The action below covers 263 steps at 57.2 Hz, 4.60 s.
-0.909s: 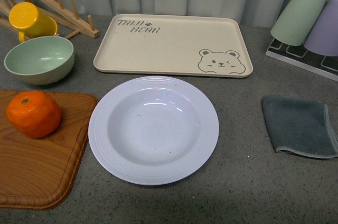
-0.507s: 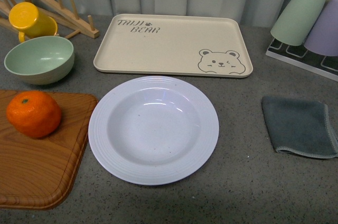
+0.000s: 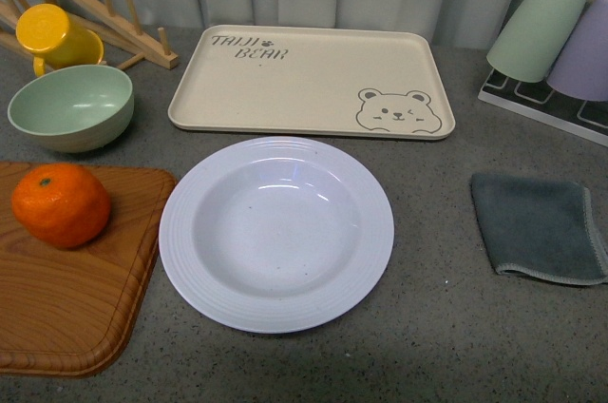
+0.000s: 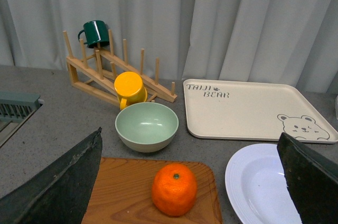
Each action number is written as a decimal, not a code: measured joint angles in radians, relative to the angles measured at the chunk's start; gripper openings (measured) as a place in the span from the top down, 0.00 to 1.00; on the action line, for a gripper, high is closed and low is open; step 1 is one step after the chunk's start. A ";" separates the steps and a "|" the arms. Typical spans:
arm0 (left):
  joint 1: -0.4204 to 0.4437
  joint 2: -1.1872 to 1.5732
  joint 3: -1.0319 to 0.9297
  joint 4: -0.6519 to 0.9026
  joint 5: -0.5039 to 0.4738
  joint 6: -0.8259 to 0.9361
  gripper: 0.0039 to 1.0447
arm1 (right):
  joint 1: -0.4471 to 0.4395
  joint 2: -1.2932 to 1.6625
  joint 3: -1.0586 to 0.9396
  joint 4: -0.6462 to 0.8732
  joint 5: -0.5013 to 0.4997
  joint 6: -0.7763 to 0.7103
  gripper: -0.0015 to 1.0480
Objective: Place orange and plate with both arms
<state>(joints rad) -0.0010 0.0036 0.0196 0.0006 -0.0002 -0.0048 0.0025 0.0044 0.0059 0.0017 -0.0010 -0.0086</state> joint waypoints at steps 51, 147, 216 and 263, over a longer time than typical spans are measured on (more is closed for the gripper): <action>0.000 0.000 0.000 0.000 0.000 0.000 0.06 | 0.000 0.000 0.000 0.000 0.000 0.000 0.09; 0.016 1.722 0.465 0.562 0.047 -0.179 0.06 | -0.001 0.000 0.000 0.000 0.000 0.002 0.09; -0.040 1.787 0.529 0.523 0.056 -0.173 0.41 | -0.001 0.000 0.000 0.000 0.000 0.002 0.09; -0.454 1.917 0.678 0.537 -0.016 -0.289 0.41 | -0.001 0.000 0.000 0.000 0.000 0.002 0.09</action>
<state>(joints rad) -0.4553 1.9202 0.6979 0.5377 -0.0158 -0.2935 0.0013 0.0040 0.0059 0.0017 -0.0013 -0.0063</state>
